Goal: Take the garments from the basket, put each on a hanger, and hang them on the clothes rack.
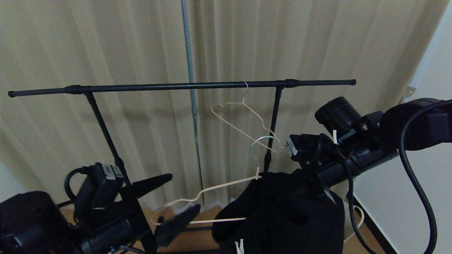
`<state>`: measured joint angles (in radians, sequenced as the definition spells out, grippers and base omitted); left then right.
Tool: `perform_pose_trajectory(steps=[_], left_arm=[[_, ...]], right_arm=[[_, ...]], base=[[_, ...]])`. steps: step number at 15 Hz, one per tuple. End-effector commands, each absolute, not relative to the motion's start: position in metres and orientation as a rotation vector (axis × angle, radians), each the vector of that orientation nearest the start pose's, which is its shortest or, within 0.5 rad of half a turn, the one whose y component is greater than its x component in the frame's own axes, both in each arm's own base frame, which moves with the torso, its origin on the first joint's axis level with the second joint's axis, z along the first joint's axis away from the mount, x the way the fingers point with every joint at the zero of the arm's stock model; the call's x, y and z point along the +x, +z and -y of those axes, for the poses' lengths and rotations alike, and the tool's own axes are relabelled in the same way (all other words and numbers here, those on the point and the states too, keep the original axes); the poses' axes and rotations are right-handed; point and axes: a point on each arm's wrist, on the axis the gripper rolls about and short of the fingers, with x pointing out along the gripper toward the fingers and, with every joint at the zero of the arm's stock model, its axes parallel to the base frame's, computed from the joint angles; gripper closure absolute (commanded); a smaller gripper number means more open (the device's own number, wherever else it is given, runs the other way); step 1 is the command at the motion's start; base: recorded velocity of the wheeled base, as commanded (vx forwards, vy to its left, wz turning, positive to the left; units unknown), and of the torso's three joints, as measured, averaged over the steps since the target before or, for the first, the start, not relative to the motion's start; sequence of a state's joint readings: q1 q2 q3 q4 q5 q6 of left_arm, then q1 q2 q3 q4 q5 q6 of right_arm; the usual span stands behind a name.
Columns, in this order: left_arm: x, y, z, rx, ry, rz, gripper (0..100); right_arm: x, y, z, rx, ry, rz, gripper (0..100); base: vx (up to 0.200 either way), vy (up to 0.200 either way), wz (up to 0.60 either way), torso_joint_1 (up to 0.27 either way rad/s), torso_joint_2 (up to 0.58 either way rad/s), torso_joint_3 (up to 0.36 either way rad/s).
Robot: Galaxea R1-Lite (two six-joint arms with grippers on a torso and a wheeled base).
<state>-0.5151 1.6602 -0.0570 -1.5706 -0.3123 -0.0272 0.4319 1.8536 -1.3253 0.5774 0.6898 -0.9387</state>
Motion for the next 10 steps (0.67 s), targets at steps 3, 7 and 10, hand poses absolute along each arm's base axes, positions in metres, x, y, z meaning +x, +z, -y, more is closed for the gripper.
perform_pose_trajectory(steps=[3,7,10], left_arm=[[0.169,0.127,0.058,-0.217,-0.656,-0.065,0],[0.195,0.102,0.008,-0.531,-0.659,-0.290,0],[0.213,0.078,0.004,-0.595,-0.699,-0.410,0]], right_arm=[[0.286,0.182,-0.138,-0.592,1.409,-0.577,100],[0.281,0.187,-0.129,-0.579,1.398,-0.560,100],[0.274,0.193,-0.126,-0.569,1.415,-0.532,100]], base=[[0.000,0.000,0.00,0.000,0.00,0.000],[0.000,0.000,0.00,0.000,0.00,0.000],[0.000,0.000,0.00,0.000,0.00,0.000]])
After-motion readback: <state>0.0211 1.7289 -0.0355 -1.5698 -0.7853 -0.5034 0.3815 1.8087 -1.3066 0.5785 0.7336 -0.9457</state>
